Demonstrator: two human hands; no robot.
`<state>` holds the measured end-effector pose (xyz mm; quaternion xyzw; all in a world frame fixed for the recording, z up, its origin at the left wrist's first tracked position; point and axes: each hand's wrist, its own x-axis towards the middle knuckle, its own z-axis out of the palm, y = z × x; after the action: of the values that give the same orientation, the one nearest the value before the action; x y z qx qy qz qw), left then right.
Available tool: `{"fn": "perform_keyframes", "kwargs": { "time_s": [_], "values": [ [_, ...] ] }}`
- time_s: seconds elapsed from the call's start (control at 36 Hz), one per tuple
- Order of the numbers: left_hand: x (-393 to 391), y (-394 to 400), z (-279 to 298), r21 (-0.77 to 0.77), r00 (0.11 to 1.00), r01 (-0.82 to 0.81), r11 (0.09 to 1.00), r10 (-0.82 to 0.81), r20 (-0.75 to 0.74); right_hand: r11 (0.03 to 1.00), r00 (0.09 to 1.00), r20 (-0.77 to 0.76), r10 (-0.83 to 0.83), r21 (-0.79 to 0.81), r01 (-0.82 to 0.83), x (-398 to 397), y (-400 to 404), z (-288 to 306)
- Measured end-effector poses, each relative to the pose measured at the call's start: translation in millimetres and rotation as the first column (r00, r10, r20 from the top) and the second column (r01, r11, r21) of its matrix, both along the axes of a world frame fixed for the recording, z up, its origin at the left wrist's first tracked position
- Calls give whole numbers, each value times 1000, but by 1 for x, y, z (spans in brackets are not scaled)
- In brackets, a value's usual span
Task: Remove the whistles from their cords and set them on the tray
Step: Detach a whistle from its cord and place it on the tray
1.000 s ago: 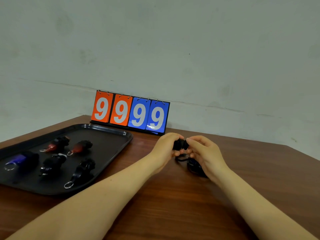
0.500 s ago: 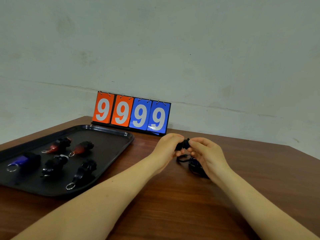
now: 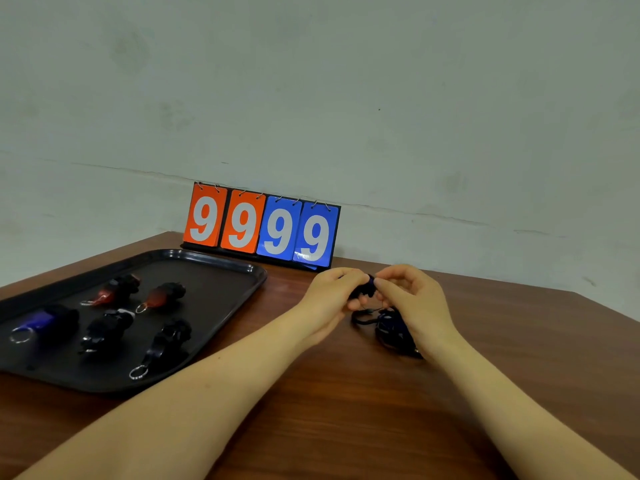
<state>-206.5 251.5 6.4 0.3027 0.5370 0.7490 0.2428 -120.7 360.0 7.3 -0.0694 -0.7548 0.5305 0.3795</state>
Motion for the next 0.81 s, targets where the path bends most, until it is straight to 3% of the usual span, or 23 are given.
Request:
{"fn": "perform_keyframes", "kwargs": {
  "time_s": [0.14,0.25,0.39,0.61,0.69,0.81],
  "values": [
    [5,1,4,3,995,31,1000,-31,92,951,992,-52,-114,282,124,3,0,3],
    [6,0,5,38,990,21,999,-26,138,945,992,-55,-118,302,129,4,-3,2],
    [5,-1,3,58,996,-24,998,19,88,996,1000,-1,-24,88,24,4,-6,0],
    [5,0,2,77,998,-62,995,60,22,989,995,69,79,-134,-69,0,-6,-3],
    [6,0,2,88,997,-68,994,66,36,940,981,49,186,-300,-163,0,-5,-2],
    [8,1,1,136,992,-43,990,26,123,794,931,-36,364,-510,-330,0,-3,1]
  ]
}}
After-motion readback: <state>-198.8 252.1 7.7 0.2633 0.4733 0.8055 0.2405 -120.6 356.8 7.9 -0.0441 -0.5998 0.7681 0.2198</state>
